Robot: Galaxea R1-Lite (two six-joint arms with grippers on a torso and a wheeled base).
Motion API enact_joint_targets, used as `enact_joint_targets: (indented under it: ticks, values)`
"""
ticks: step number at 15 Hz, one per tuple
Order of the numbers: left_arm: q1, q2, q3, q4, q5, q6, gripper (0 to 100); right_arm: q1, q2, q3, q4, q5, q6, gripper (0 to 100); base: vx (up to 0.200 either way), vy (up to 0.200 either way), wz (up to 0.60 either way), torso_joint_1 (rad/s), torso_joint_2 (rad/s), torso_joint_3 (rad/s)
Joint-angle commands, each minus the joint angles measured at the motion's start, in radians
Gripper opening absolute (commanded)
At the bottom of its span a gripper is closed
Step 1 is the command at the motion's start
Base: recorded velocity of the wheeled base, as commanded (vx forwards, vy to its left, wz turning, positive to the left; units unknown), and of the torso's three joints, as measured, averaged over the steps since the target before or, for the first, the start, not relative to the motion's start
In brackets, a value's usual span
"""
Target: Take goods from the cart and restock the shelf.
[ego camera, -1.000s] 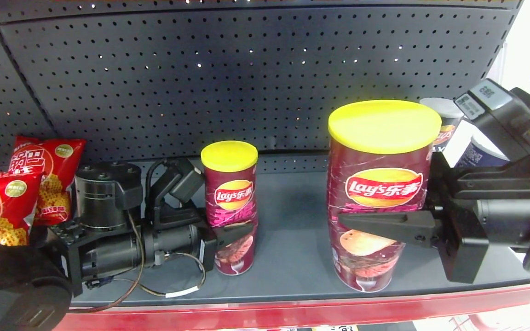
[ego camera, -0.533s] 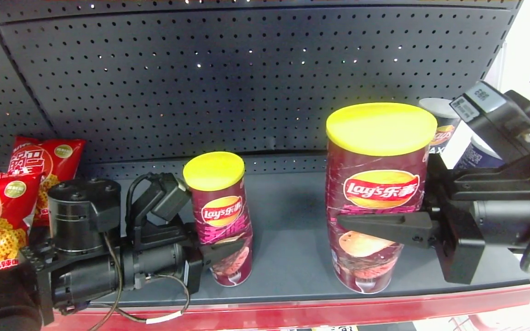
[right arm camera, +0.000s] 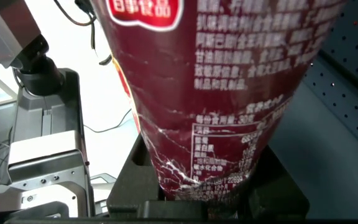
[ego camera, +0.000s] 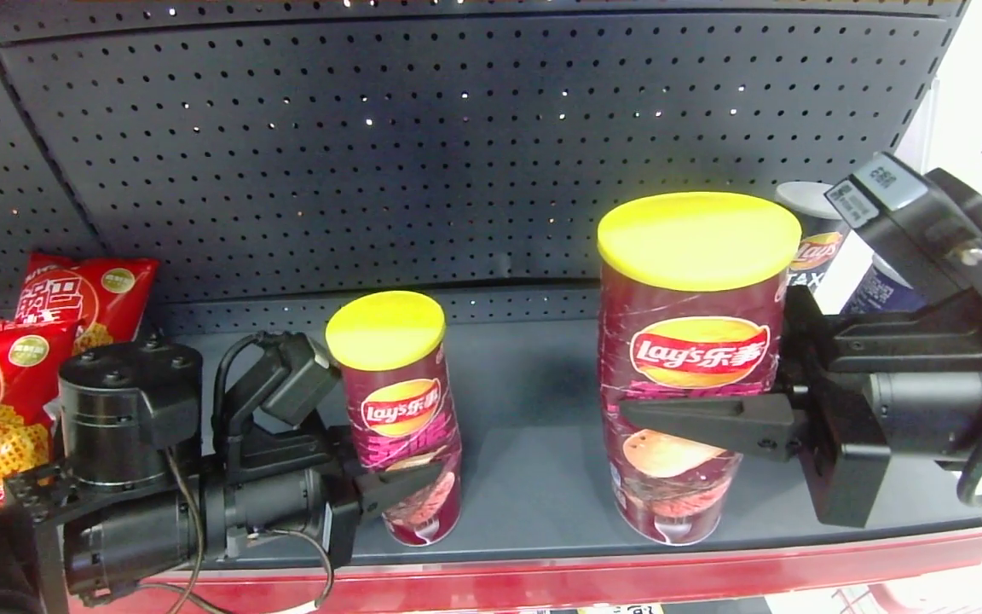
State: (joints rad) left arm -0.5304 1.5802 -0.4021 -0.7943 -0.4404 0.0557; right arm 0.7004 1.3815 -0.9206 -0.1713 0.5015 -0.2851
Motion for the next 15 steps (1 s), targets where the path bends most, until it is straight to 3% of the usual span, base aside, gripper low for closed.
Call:
enact_joint_targets:
  ticks: [1,4,6,7,11,15]
  values:
    - [0.0,0.018,-0.009,-0.005,0.0,0.001,100,-0.001,-0.006,0.003,-0.001,0.0,0.0,0,0.0,0.0,0.0,0.0,0.0,0.0]
    - [0.001,0.017,-0.018,-0.005,0.002,0.001,100,-0.001,-0.002,0.002,-0.001,0.002,0.0,0,0.0,0.0,0.0,0.0,0.0,0.0]
    - [0.03,-0.008,-0.009,-0.005,0.002,0.001,100,-0.001,0.002,0.002,-0.001,0.002,0.0,0,0.0,0.0,0.0,0.0,0.0,0.0]
    - [0.063,-0.049,0.02,-0.005,-0.011,0.001,100,-0.001,0.004,0.0,-0.001,0.002,0.0,0,0.0,0.0,0.0,0.0,0.0,0.0]
    - [0.081,-0.278,0.223,-0.002,-0.054,-0.004,100,-0.001,0.019,0.006,-0.001,0.0,0.0,0,0.0,0.0,0.0,0.0,0.0,0.0]
    - [0.254,-0.519,0.296,0.047,-0.049,-0.011,100,-0.004,0.007,0.028,0.001,-0.001,0.001,0,0.0,0.0,0.0,0.0,0.0,0.0]
